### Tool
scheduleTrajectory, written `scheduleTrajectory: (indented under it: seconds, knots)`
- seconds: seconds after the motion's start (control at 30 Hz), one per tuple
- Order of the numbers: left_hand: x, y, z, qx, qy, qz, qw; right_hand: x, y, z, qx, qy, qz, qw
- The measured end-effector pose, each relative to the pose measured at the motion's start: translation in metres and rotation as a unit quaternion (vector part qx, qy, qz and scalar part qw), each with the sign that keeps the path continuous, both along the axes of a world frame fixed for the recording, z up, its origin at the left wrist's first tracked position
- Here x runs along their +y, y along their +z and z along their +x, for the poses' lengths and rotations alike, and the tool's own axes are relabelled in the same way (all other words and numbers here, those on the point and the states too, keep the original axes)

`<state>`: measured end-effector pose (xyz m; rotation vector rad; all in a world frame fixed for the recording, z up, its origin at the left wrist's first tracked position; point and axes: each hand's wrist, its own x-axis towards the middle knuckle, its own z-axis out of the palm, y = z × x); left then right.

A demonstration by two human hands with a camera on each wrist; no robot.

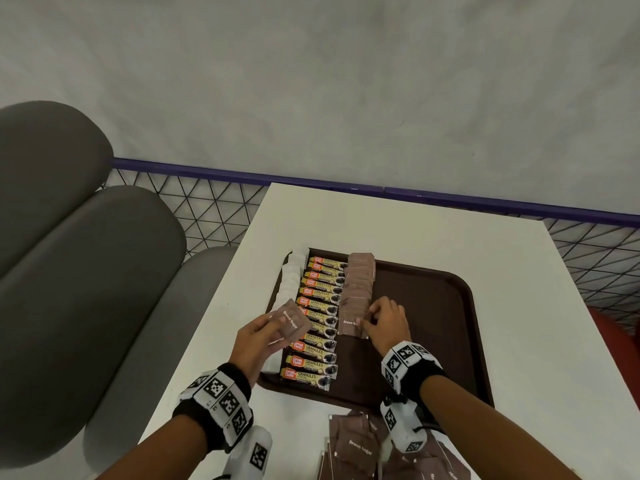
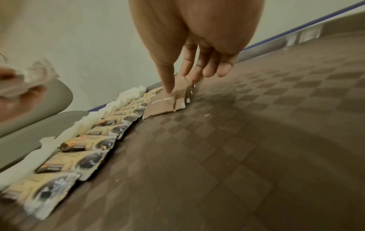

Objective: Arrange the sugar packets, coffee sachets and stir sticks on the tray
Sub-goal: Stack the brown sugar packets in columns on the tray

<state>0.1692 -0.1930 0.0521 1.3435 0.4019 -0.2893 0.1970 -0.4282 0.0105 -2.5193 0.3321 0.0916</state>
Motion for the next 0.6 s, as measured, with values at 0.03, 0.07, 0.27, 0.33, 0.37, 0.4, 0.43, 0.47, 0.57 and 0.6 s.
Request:
scheduleTrajectory:
  seconds: [0.03, 0.07, 0.27, 0.33, 0.37, 0.4, 0.43, 0.47, 0.57, 0.6]
  knots:
    - [0.000, 0.001, 0.000, -0.003, 0.002, -0.007, 1.000, 0.000, 0.001, -0.001, -0.009, 0.003, 0.005, 1.000]
    - [-0.001, 0.002, 0.000, -0.007, 0.003, -0.010, 1.000, 0.001, 0.003, -0.001, -0.016, 0.008, 0.013, 1.000]
    - [-0.007, 0.006, 0.000, -0.035, -0.002, 0.035, 0.999, 0.023, 0.020, -0.005, -0.033, 0.048, 0.192, 0.980]
    - [-0.010, 0.007, 0.000, -0.039, 0.008, 0.041, 0.998, 0.036, 0.029, -0.008, -0.035, 0.078, 0.260, 0.962]
    - [-0.012, 0.008, 0.000, -0.039, 0.011, 0.041, 0.998, 0.043, 0.033, -0.010, -0.031, 0.093, 0.277, 0.956]
    - [-0.013, 0.008, 0.000, -0.040, 0.010, 0.040, 0.998, 0.048, 0.037, -0.012, -0.026, 0.106, 0.287, 0.952]
    - [-0.015, 0.009, 0.000, -0.040, 0.004, 0.037, 0.998, 0.053, 0.039, -0.012, -0.021, 0.114, 0.291, 0.950]
    - [-0.016, 0.009, -0.001, -0.040, -0.003, 0.033, 0.999, 0.056, 0.041, -0.013, -0.019, 0.120, 0.294, 0.948]
    - [-0.018, 0.009, -0.002, -0.036, -0.015, 0.016, 0.999, 0.059, 0.040, -0.013, -0.025, 0.127, 0.307, 0.943]
    - [-0.018, 0.009, -0.003, -0.036, -0.014, 0.013, 0.999, 0.058, 0.040, -0.012, -0.026, 0.126, 0.313, 0.941]
